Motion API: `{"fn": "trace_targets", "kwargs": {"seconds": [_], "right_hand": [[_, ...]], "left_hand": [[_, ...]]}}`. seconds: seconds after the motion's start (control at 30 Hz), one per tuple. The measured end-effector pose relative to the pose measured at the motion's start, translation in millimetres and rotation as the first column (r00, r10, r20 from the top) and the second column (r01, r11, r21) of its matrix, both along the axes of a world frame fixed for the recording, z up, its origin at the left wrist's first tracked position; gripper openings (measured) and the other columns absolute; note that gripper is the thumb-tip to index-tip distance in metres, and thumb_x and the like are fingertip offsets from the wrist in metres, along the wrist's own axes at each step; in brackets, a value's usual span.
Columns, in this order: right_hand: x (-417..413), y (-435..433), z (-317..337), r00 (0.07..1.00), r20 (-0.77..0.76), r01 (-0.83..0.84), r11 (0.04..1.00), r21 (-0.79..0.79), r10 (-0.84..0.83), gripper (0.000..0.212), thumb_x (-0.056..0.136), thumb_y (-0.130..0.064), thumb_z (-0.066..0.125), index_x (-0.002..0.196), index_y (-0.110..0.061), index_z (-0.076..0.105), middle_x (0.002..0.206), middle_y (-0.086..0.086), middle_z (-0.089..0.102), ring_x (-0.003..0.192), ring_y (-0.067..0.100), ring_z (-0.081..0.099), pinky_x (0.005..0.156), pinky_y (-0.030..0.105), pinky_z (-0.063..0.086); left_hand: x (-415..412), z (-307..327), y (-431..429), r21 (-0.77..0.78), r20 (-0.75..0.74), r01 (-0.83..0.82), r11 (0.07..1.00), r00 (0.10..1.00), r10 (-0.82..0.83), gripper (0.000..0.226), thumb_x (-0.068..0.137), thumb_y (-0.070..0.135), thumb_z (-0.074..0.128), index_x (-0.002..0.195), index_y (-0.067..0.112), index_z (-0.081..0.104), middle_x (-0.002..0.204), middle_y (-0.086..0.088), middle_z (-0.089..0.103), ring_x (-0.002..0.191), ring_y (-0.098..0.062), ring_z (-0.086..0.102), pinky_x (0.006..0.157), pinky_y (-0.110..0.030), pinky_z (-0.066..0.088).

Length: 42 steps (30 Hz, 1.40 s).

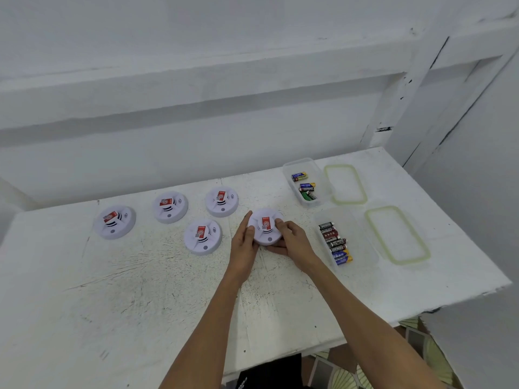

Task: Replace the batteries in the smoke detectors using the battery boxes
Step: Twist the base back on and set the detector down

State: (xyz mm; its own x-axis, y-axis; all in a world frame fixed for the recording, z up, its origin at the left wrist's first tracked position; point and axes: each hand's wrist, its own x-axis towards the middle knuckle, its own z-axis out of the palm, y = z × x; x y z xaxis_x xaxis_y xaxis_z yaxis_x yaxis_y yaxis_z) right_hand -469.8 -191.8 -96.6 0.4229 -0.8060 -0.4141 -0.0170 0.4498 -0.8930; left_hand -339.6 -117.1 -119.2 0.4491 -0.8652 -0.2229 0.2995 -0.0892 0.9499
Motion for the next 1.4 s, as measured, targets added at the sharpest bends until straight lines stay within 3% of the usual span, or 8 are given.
{"fn": "trace_targets", "kwargs": {"seconds": [0.37, 0.53, 0.8, 0.97, 1.1, 1.2, 1.3, 1.4], "right_hand": [[-0.4, 0.2, 3.2, 1.0, 0.009, 0.004, 1.0, 0.022, -0.004, 0.047, 0.096, -0.043, 0.063, 0.113, 0.001, 0.061, 0.109, 0.019, 0.073, 0.096, 0.03, 0.074, 0.085, 0.049, 0.061], [5.4, -4.8, 16.1, 0.998, 0.057, -0.01, 0.997, 0.081, 0.006, 0.047, 0.095, -0.045, 0.063, 0.119, -0.004, 0.059, 0.11, 0.017, 0.073, 0.097, 0.033, 0.074, 0.088, 0.048, 0.06], [76.5, 23.6, 59.0, 0.979, 0.113, -0.164, 0.985, -0.052, 0.168, 0.032, 0.094, -0.025, 0.07, 0.12, -0.014, 0.058, 0.108, 0.016, 0.073, 0.087, 0.03, 0.075, 0.081, 0.041, 0.062], [132.0, 60.6, 63.4, 0.964, 0.071, -0.251, 0.965, -0.069, 0.256, 0.035, 0.091, -0.023, 0.07, 0.123, -0.018, 0.056, 0.109, 0.016, 0.072, 0.09, 0.03, 0.075, 0.081, 0.044, 0.062], [161.6, 91.5, 60.6, 0.903, 0.017, -0.427, 0.902, -0.066, 0.429, 0.043, 0.089, -0.014, 0.064, 0.13, -0.021, 0.053, 0.116, 0.01, 0.069, 0.098, 0.023, 0.072, 0.08, 0.035, 0.063], [176.1, 112.1, 48.4, 0.817, -0.159, -0.576, 0.795, -0.19, 0.554, 0.055, 0.088, -0.014, 0.067, 0.138, -0.021, 0.045, 0.121, 0.008, 0.064, 0.106, 0.025, 0.067, 0.077, 0.038, 0.062], [186.0, 129.1, 33.7, 0.778, -0.369, -0.624, 0.692, -0.363, 0.508, 0.056, 0.09, -0.021, 0.07, 0.14, -0.012, 0.046, 0.123, 0.009, 0.066, 0.109, 0.027, 0.065, 0.081, 0.039, 0.057], [189.8, 138.5, 24.4, 0.775, -0.419, -0.628, 0.647, -0.433, 0.472, 0.054, 0.091, -0.02, 0.071, 0.14, -0.012, 0.05, 0.124, 0.009, 0.068, 0.112, 0.026, 0.065, 0.089, 0.032, 0.051]], "left_hand": [[-0.2, 2.0, 0.5, -0.021, -0.047, -0.005, 1.0, 0.999, 0.004, 0.046, 0.112, 0.022, 0.046, 0.158, 0.021, 0.042, 0.152, -0.004, 0.057, 0.139, -0.024, 0.057, 0.117, -0.051, 0.045], [2.3, 27.3, 6.0, -0.007, -0.13, -0.139, 0.99, 0.982, 0.137, 0.039, 0.11, 0.013, 0.049, 0.147, 0.026, 0.048, 0.14, -0.007, 0.065, 0.124, -0.022, 0.068, 0.099, -0.039, 0.059], [77.2, 74.6, 53.3, -0.033, 0.001, -0.312, 0.95, 0.95, 0.312, 0.031, 0.108, 0.016, 0.055, 0.139, 0.018, 0.058, 0.122, -0.007, 0.076, 0.104, -0.025, 0.075, 0.071, -0.03, 0.062], [119.4, 81.2, 101.2, -0.026, 0.089, -0.38, 0.925, 0.92, 0.381, 0.031, 0.109, 0.016, 0.054, 0.138, 0.016, 0.063, 0.123, -0.004, 0.076, 0.109, -0.023, 0.074, 0.078, -0.03, 0.063], [145.6, 68.1, 140.9, 0.033, 0.165, -0.457, 0.889, 0.88, 0.446, 0.029, 0.109, 0.019, 0.054, 0.136, 0.011, 0.062, 0.127, -0.013, 0.073, 0.112, -0.027, 0.073, 0.084, -0.033, 0.062], [157.7, 54.0, 164.5, 0.094, 0.214, -0.523, 0.847, 0.841, 0.496, 0.025, 0.108, 0.021, 0.056, 0.131, 0.01, 0.057, 0.13, -0.017, 0.068, 0.109, -0.026, 0.07, 0.085, -0.033, 0.058], [159.8, 49.0, 185.2, 0.113, 0.326, -0.487, 0.866, 0.842, 0.431, 0.025, 0.103, 0.017, 0.056, 0.126, 0.022, 0.062, 0.132, -0.007, 0.068, 0.117, -0.023, 0.066, 0.096, -0.036, 0.056], [154.3, 48.5, 199.0, 0.084, 0.433, -0.342, 0.936, 0.858, 0.275, 0.047, 0.09, 0.023, 0.066, 0.137, 0.025, 0.059, 0.134, 0.009, 0.068, 0.117, -0.004, 0.065, 0.091, -0.019, 0.052]]}}
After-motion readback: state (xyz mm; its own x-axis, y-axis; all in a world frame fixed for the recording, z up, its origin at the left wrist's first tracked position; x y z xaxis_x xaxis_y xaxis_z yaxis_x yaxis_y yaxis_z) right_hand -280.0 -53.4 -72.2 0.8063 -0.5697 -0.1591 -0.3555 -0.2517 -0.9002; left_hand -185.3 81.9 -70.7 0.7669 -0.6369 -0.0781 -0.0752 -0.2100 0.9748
